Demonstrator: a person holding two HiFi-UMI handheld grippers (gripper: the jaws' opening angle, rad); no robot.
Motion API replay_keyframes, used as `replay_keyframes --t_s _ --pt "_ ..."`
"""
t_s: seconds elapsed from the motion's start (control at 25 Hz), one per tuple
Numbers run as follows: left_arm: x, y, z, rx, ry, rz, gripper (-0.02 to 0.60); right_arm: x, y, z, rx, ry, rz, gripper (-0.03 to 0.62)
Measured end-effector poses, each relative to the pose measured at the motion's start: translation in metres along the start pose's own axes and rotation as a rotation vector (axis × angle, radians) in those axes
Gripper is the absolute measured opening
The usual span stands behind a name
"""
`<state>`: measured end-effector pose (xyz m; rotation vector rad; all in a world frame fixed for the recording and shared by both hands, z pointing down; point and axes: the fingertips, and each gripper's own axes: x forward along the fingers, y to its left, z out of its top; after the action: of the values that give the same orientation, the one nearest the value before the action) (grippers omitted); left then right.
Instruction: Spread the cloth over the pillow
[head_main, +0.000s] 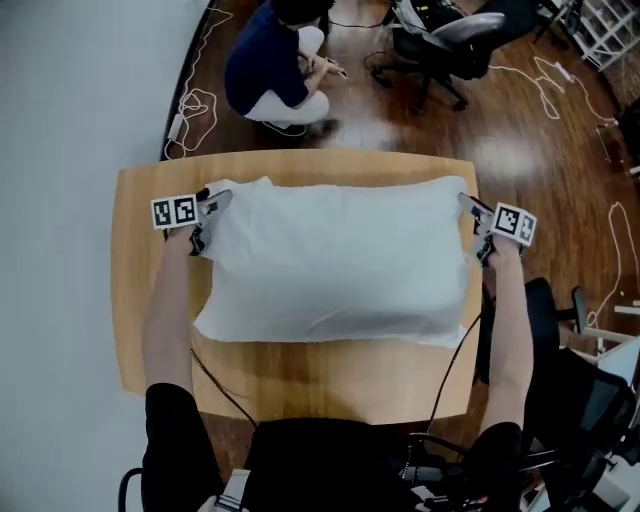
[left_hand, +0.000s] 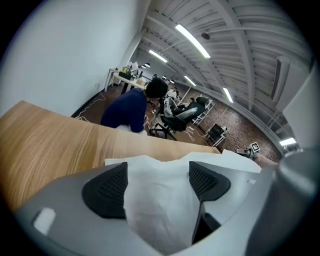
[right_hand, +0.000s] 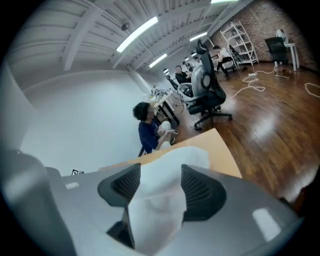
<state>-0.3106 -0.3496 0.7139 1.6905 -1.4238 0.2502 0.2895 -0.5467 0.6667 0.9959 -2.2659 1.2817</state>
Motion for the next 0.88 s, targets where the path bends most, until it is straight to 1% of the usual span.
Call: replay_keyframes --t_s 0.04,0.08,0.12,0.16,0.2,0.28,0.36,0.52,0.56,0.6,0.64,0.68,0.72,0.76,0.84,0.88 --pt "-0.003 -0.001 0.003 0.01 0.017 -0.025 0.369 0.007 0.002 -0.003 0.003 0.03 -0.03 0.256" --pt "-0.014 0.002 0.008 0.024 0.015 -0.025 0.314 0.014 0.011 -0.005 -0.009 0.054 -0.037 0.213" --pt "-0.028 0.006 0.016 0.049 -0.012 -0.006 0.198 0.018 0.025 -0.005 -0.033 0.062 -0.029 0.074" --pt "-0.041 0.008 0.028 0.083 -0.06 0.018 0.082 0.016 0.039 -0.001 -0.071 0.049 -0.022 0.007" --pt "-0.052 0.005 0.041 0.12 -0.114 0.032 0.009 0.008 0.05 0.006 -0.118 0.023 -0.019 0.006" --pt "-0.073 -0.009 0.066 0.179 -0.217 0.015 0.008 -0.013 0.069 0.022 -0.186 -0.048 0.001 0.005" --pt "-0.095 -0.026 0.087 0.208 -0.311 -0.017 0.006 -0.034 0.093 0.042 -0.226 -0.128 0.054 0.005" --pt "-0.141 -0.061 0.126 0.203 -0.491 -0.083 0.006 -0.08 0.153 0.085 -0.329 -0.29 0.158 0.005" --pt "-0.151 -0.067 0.136 0.205 -0.522 -0.089 0.006 -0.088 0.165 0.094 -0.35 -0.324 0.17 0.005" --pt "-0.156 -0.07 0.145 0.207 -0.546 -0.094 0.006 -0.09 0.168 0.103 -0.364 -0.348 0.16 0.005" --pt "-0.156 -0.067 0.153 0.208 -0.566 -0.09 0.006 -0.086 0.16 0.11 -0.364 -0.359 0.126 0.005" --pt "-0.15 -0.058 0.159 0.204 -0.574 -0.071 0.006 -0.073 0.144 0.114 -0.352 -0.352 0.078 0.005" --pt "-0.137 -0.046 0.16 0.192 -0.562 -0.038 0.006 -0.052 0.123 0.113 -0.335 -0.326 0.031 0.005" --pt "-0.118 -0.032 0.155 0.168 -0.527 -0.002 0.006 -0.024 0.102 0.106 -0.323 -0.281 -0.005 0.005" --pt "-0.072 0.0 0.128 0.108 -0.412 0.081 0.006 0.038 0.061 0.075 -0.311 -0.155 -0.058 0.005" --pt "-0.051 0.013 0.109 0.101 -0.339 0.13 0.006 0.063 0.041 0.054 -0.301 -0.086 -0.087 0.006"
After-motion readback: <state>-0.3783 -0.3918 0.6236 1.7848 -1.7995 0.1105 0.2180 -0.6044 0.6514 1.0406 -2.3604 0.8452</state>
